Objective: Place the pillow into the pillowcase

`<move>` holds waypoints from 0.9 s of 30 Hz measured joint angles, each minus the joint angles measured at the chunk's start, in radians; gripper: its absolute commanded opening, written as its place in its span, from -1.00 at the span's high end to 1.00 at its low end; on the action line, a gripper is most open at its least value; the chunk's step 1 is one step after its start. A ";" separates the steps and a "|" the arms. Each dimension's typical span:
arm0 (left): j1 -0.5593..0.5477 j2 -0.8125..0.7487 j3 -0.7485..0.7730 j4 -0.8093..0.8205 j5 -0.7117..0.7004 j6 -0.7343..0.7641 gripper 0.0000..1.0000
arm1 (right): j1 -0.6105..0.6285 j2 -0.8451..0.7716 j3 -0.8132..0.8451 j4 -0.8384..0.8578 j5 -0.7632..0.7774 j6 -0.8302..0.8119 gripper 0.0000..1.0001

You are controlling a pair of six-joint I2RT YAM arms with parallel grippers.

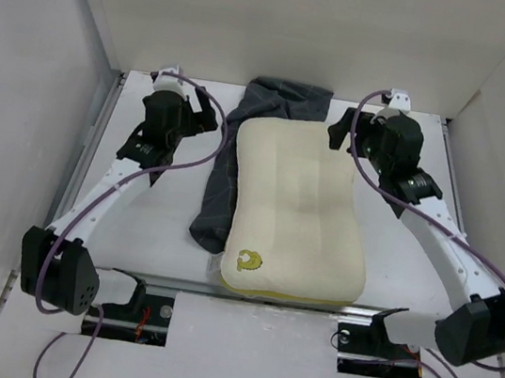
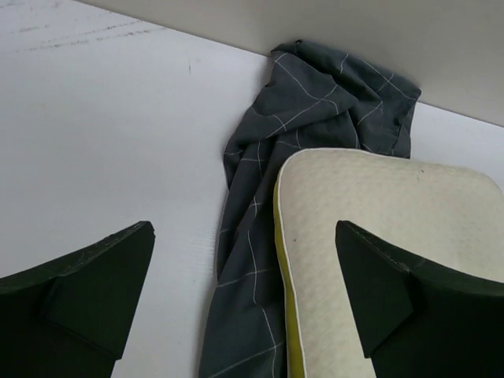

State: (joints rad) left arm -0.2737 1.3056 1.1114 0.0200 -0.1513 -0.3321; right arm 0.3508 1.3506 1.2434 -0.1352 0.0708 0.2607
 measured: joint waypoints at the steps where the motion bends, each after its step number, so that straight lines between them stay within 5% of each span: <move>1: 0.000 -0.019 -0.019 0.000 -0.004 -0.016 -1.00 | 0.005 -0.027 -0.026 -0.004 0.000 -0.001 -1.00; 6: 0.000 -0.023 -0.076 -0.030 -0.034 -0.074 -1.00 | 0.027 -0.173 -0.171 0.010 -0.022 -0.037 -1.00; 13: 0.000 0.208 -0.072 -0.057 -0.036 -0.113 -1.00 | 0.031 -0.193 -0.237 -0.033 0.089 -0.051 -1.00; 25: 0.000 0.682 0.259 -0.119 0.032 -0.111 -0.81 | 0.011 0.239 -0.185 -0.032 0.219 0.041 -1.00; 27: 0.000 0.715 0.300 -0.119 0.046 -0.103 -0.65 | -0.008 0.302 -0.176 -0.013 0.186 0.059 -0.81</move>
State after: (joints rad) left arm -0.2737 2.0209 1.4113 -0.0994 -0.1051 -0.4347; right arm 0.3431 1.6524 1.0676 -0.1482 0.2569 0.3199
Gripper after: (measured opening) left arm 0.894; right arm 0.976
